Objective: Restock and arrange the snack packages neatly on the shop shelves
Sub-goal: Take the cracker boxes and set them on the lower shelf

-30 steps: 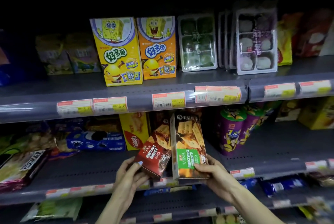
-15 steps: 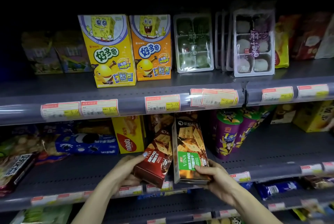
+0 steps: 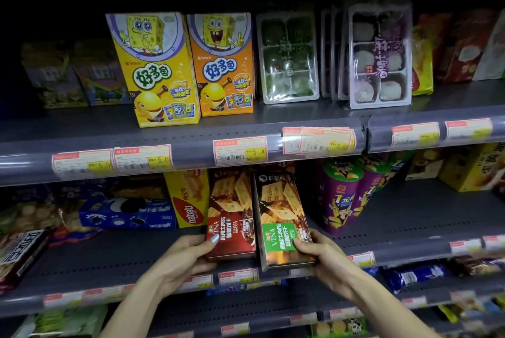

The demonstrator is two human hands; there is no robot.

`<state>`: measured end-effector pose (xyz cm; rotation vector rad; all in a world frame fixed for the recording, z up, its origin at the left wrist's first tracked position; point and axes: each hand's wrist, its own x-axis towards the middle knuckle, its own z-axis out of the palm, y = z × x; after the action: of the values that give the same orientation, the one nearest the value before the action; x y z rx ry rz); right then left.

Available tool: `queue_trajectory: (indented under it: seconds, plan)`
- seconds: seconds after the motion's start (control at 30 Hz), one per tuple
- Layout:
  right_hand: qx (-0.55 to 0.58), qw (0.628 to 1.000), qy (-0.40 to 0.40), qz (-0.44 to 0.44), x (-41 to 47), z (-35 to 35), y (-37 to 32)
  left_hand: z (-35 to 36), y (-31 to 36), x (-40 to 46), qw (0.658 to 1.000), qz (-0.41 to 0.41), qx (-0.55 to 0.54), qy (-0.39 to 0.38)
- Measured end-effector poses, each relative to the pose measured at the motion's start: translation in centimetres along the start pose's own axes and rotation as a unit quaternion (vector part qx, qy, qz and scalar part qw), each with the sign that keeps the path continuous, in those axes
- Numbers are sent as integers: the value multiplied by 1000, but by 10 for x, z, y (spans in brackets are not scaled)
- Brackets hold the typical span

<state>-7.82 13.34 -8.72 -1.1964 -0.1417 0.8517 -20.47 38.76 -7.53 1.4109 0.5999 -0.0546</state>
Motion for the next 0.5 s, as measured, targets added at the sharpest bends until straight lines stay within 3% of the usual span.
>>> queue_trajectory:
  seconds: [0.17,0.5]
  plan:
    - [-1,1000,2,-29,6,3,-3,2,-5,8,997,68,27,17]
    - [-207,971,20,-116,8,-3,-18,10,1,27,985,139,96,34]
